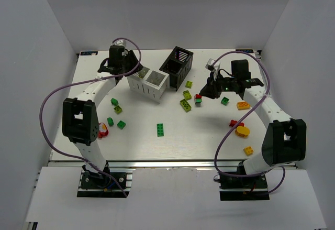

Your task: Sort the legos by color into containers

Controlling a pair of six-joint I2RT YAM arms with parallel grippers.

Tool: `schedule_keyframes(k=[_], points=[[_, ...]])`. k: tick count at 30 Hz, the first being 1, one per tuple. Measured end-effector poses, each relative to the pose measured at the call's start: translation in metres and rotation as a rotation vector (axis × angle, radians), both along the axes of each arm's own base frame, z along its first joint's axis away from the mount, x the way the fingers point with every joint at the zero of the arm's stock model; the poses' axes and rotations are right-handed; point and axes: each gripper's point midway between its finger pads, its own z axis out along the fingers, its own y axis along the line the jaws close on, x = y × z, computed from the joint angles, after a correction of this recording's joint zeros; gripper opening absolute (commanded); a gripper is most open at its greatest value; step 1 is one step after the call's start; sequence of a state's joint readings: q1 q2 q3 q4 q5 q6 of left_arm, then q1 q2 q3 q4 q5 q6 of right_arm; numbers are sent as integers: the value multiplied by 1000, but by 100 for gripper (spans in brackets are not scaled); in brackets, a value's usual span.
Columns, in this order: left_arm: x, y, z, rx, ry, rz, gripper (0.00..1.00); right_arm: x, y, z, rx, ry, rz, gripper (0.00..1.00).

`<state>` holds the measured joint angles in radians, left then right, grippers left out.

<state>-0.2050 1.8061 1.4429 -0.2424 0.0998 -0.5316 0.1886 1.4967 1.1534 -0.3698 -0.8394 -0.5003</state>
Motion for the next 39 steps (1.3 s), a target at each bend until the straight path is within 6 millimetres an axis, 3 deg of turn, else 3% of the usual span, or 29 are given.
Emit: schedule_keyframes(k=[4, 8, 13, 15, 18, 23, 27, 33, 39], points=[[-4, 5, 8, 14, -7, 19, 24, -1, 3, 0, -2, 3, 4, 28], [-24, 19, 38, 35, -70, 60, 21, -3, 16, -12, -45, 31, 0, 30], [-75, 46, 85, 46, -197, 142, 72, -6, 54, -46, -157, 109, -5, 50], [-97, 57, 92, 43, -232, 184, 79, -6, 66, -60, -201, 140, -22, 59], [-121, 73, 79, 41, -223, 244, 82, -1, 75, -80, -275, 169, -72, 62], [-153, 92, 24, 58, -115, 330, 87, 13, 72, -103, -369, 198, -194, 65], [-174, 101, -6, 48, -63, 389, 88, 19, 64, -116, -422, 211, -270, 66], [-187, 105, -25, 11, -35, 437, 88, 26, 58, -129, -457, 216, -328, 65], [-187, 106, -26, -2, -35, 457, 88, 32, 58, -143, -472, 216, -354, 60]])
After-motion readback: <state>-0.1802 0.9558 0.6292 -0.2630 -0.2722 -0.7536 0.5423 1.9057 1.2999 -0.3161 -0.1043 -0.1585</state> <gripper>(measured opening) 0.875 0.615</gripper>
